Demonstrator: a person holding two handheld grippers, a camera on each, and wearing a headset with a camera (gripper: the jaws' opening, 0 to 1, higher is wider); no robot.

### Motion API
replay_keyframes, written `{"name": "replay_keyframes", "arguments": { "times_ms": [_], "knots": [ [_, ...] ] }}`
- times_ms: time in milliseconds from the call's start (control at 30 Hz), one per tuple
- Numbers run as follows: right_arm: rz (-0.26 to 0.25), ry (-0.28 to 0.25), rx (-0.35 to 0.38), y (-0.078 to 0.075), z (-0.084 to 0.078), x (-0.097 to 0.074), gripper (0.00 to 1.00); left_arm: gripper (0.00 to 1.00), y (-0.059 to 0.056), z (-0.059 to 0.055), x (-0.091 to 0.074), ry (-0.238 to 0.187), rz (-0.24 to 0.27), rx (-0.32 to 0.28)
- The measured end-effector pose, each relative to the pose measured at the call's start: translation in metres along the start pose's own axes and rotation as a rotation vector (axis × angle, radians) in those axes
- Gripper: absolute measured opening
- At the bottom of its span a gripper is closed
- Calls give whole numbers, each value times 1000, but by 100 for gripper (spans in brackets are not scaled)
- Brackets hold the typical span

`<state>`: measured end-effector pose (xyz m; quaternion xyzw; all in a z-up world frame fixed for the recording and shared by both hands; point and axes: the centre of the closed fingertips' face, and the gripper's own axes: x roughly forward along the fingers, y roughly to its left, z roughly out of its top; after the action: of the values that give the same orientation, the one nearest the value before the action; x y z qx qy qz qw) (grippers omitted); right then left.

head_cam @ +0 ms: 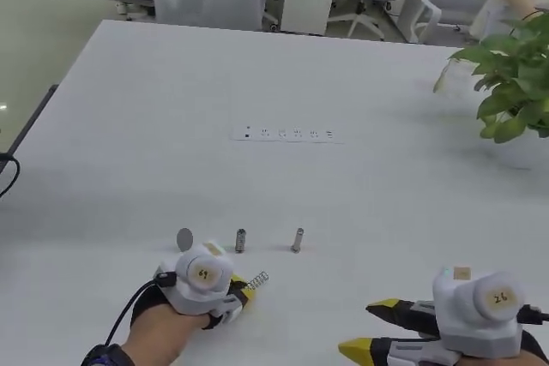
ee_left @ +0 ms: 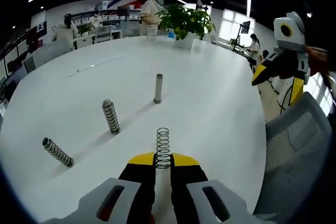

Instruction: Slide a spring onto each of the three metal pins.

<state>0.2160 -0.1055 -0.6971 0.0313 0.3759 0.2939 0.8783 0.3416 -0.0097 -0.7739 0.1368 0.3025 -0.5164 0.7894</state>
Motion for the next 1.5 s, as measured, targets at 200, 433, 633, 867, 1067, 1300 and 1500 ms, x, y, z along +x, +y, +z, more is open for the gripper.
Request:
{"name": "replay_keyframes", "arguments": {
  "times_ms": [200,433,633,867,1067,1300,1500],
  "knots": [
    [12,-2,-5,2,4,5,49,2,6,0,-13,-9,7,9],
    [26,0,-10,3,6,10,49,2,12,-4,-32,-15,16,18],
    [43,2,-15,7,8,17,49,2,14,-7,-49,-22,23,33],
    [65,1,-20,11,11,22,48,2,13,-7,-63,-34,22,39],
    [86,3,-28,15,15,27,48,2,9,-4,-74,-50,20,44],
    [106,0,-31,17,19,32,47,2,-3,0,-82,-68,5,64],
    [140,-2,-46,24,27,39,46,2,-15,10,-87,-89,-9,90]
  ]
}}
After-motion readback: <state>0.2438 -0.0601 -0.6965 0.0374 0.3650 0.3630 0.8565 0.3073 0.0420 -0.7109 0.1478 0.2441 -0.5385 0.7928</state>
